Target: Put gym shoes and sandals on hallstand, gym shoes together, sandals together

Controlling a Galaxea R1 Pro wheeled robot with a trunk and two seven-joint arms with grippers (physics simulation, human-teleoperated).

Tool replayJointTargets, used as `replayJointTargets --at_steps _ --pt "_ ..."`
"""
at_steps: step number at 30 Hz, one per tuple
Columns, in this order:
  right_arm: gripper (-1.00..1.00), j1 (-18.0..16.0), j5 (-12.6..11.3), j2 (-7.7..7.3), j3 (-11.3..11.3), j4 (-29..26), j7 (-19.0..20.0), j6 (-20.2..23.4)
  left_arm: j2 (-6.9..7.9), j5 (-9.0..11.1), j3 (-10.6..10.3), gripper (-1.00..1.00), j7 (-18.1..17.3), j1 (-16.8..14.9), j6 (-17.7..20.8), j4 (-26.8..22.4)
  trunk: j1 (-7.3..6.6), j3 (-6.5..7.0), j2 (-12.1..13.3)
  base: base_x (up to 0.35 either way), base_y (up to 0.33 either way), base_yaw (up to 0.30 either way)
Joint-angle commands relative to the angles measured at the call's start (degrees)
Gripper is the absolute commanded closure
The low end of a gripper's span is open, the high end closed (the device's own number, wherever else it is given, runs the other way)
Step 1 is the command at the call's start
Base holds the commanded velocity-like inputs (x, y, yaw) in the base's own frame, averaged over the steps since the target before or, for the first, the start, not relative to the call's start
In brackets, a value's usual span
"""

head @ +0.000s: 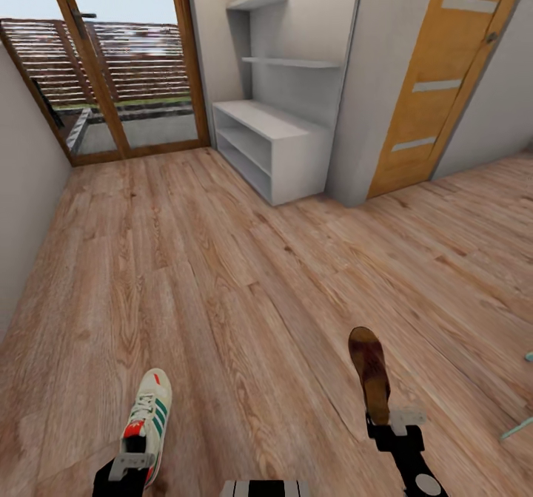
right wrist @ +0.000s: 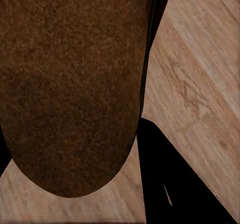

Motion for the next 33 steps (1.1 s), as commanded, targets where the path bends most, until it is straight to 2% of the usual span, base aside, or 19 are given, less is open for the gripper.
replayJointTargets --at_steps 1,4,6,9,11,23,29,33 --pt "1.00 0.0 0.4 0.03 -0.1 1.0 -0.3 -1.3 -0.09 -0.2 0.5 1.00 -0.4 0.1 -0.2 0.1 -0.23 0.23 0.4 0.000 0.000 -0.034" --pt "1.00 0.1 0.3 0.01 -0.2 6.0 -0.3 -5.7 -0.25 -0.2 0.5 1.00 -0.3 0.7 -0.2 0.0 -0.89 1.02 1.6 0.000 0.000 -0.017" --pt "1.00 0.1 0.3 0.03 -0.2 8.2 -0.3 -7.0 -0.28 -0.2 0.5 1.00 -0.3 0.8 -0.2 0.0 -1.33 1.56 2.4 0.000 0.000 -0.008" --pt "1.00 0.1 0.3 0.10 -0.3 13.7 -0.3 -12.3 -0.32 -0.1 0.5 1.00 -0.3 1.0 -0.3 0.1 -1.99 2.36 3.6 0.000 0.000 -0.002" --pt "1.00 0.1 0.2 0.20 -0.2 15.3 -0.3 -13.2 -0.34 0.0 0.5 1.00 -0.3 1.0 -0.3 0.1 -2.43 2.89 4.4 0.000 0.000 0.000" --pt "1.00 0.1 0.2 0.66 -0.2 16.5 -0.3 -13.4 -0.33 1.0 0.5 1.00 -0.4 1.4 -0.4 0.0 -5.06 6.11 9.2 0.000 0.000 0.000" --pt "1.00 0.1 0.2 0.67 -0.2 16.4 -0.3 -13.4 -0.32 1.3 0.5 1.00 -0.3 2.2 -0.4 -0.5 -5.06 6.61 9.2 0.043 0.017 0.000" --pt "1.00 0.1 0.2 0.67 -0.2 16.3 -0.3 -13.5 -0.32 2.7 0.7 1.00 -0.4 2.2 -0.5 -0.5 -5.06 6.68 9.2 0.252 0.135 0.000"
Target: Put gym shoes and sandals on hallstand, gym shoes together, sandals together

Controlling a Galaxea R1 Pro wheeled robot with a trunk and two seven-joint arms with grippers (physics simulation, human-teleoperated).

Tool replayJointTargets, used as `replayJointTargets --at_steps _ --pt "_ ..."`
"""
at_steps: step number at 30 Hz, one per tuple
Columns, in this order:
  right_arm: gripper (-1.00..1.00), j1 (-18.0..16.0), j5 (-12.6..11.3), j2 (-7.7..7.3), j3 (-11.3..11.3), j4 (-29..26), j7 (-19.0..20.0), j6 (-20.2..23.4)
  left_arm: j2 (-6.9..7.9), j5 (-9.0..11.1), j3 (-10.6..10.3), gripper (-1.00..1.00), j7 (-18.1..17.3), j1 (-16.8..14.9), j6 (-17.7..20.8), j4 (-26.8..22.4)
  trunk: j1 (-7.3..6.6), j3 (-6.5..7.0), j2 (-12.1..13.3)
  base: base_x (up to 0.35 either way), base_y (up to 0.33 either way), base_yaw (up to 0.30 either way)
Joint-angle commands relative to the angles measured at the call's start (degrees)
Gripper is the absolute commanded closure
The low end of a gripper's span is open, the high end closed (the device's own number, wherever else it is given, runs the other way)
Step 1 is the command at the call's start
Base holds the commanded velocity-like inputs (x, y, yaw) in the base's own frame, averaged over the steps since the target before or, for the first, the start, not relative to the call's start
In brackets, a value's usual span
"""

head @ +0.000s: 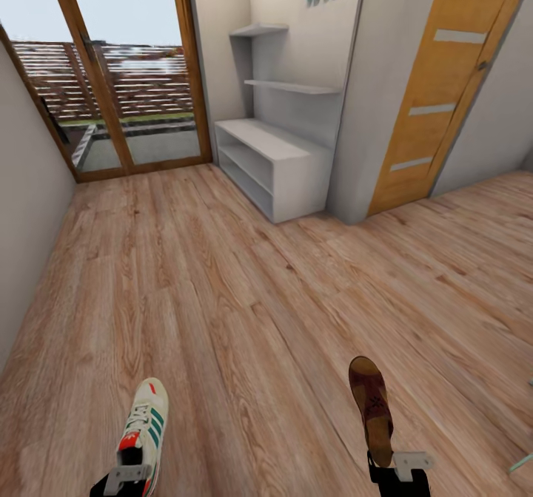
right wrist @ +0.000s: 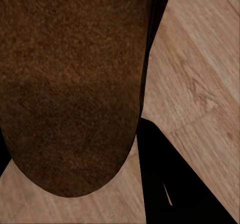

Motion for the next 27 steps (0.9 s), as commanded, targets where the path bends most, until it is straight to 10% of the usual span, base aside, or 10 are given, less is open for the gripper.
replayJointTargets --at_steps 1,27 --pt "1.00 0.0 0.3 0.02 -0.2 0.0 -0.3 -0.1 -0.03 0.2 0.3 1.00 -0.4 0.0 -0.2 0.1 0.02 -0.04 0.0 0.284 0.167 0.000" --pt "1.00 0.0 0.3 0.80 -0.2 0.0 -0.3 -0.1 -0.03 0.5 0.3 1.00 -0.4 0.0 -0.2 0.0 0.02 -0.03 0.0 0.291 0.195 0.002"
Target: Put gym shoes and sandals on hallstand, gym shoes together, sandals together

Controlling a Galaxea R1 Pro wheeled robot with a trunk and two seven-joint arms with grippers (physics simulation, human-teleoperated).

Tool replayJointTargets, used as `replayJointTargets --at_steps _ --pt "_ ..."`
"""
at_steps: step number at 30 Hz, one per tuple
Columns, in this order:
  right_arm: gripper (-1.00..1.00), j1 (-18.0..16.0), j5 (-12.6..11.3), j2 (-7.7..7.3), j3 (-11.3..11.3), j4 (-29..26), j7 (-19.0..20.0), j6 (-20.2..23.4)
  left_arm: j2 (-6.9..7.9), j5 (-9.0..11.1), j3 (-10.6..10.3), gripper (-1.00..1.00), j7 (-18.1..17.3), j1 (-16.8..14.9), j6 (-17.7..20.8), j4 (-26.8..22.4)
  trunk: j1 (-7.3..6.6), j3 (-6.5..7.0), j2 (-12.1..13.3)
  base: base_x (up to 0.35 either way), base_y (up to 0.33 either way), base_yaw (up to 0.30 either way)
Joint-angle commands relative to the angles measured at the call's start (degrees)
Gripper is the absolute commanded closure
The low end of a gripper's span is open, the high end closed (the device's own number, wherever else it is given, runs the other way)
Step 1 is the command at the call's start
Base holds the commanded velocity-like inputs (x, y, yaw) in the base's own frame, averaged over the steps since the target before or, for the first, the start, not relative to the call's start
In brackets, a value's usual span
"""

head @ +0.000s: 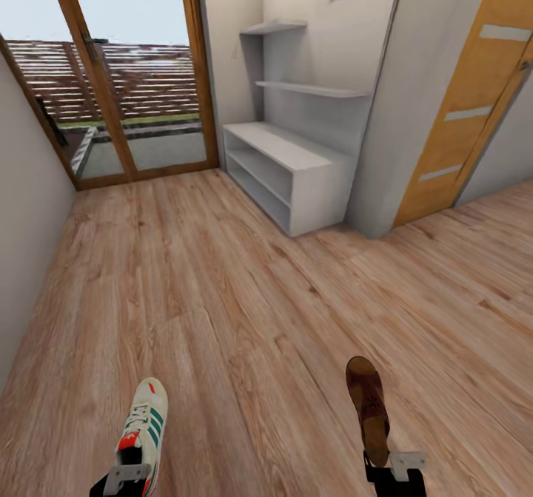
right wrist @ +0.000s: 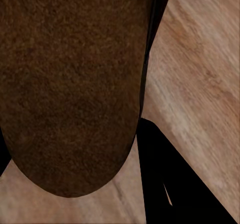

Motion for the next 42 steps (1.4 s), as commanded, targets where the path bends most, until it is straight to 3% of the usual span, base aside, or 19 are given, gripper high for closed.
replayJointTargets --at_steps 1,18,42 --pt "1.00 0.0 0.3 0.02 -0.2 0.0 -0.3 -0.1 -0.02 0.1 0.3 1.00 -0.4 0.0 -0.1 0.0 0.02 -0.04 0.0 0.291 0.203 0.112" --pt "1.00 0.0 0.3 0.02 -0.3 0.0 -0.3 -0.2 -0.03 0.1 0.3 1.00 -0.4 0.0 -0.1 0.2 0.02 0.26 0.0 0.290 0.208 0.228" --pt "1.00 0.0 0.3 0.02 -0.2 0.0 -0.3 -0.1 -0.03 0.1 0.3 1.00 -0.4 0.0 -0.1 0.5 0.02 0.29 0.0 0.289 0.217 0.011"
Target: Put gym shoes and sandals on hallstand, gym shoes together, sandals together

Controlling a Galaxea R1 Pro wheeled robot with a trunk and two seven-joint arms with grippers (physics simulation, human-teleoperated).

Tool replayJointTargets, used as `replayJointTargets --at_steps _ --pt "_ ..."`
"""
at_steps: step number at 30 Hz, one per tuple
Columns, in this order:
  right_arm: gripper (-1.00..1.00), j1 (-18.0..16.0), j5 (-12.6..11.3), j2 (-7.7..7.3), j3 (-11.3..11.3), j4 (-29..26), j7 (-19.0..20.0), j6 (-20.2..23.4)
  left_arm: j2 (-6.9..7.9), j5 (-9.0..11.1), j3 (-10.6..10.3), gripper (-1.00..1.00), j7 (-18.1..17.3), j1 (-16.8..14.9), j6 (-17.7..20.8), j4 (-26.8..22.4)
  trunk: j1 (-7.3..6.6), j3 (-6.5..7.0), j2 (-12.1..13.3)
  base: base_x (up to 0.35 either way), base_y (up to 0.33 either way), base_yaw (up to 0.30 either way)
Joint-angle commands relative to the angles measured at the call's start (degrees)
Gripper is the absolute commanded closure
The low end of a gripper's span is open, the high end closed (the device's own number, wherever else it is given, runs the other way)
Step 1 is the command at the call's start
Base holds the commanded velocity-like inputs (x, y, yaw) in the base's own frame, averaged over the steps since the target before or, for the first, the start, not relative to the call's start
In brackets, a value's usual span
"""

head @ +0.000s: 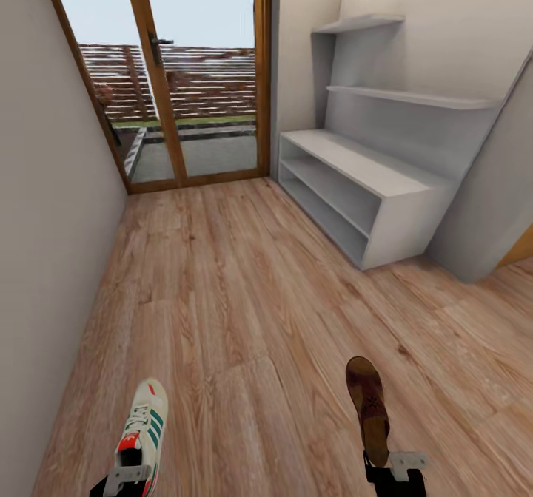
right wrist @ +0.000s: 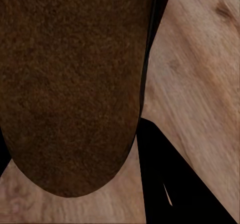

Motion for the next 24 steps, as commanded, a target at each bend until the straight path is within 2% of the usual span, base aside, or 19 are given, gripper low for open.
replayJointTargets --at_steps 1,8,24 --pt "1.00 0.0 0.3 0.02 -0.2 0.0 -0.3 -0.1 -0.03 0.1 0.3 1.00 -0.4 0.0 -0.1 0.1 0.02 -0.04 0.0 0.289 0.217 0.000" --pt "1.00 0.0 0.3 0.02 -0.2 0.0 -0.3 -0.1 -0.03 0.1 0.3 1.00 -0.4 0.0 -0.1 0.1 0.02 -0.04 0.0 0.300 0.187 0.000" --pt "1.00 0.0 0.5 0.01 -0.2 0.0 -0.2 -0.1 -0.03 0.1 0.3 1.00 -0.4 0.0 -0.1 0.1 0.02 -0.04 0.0 0.329 0.106 0.000"
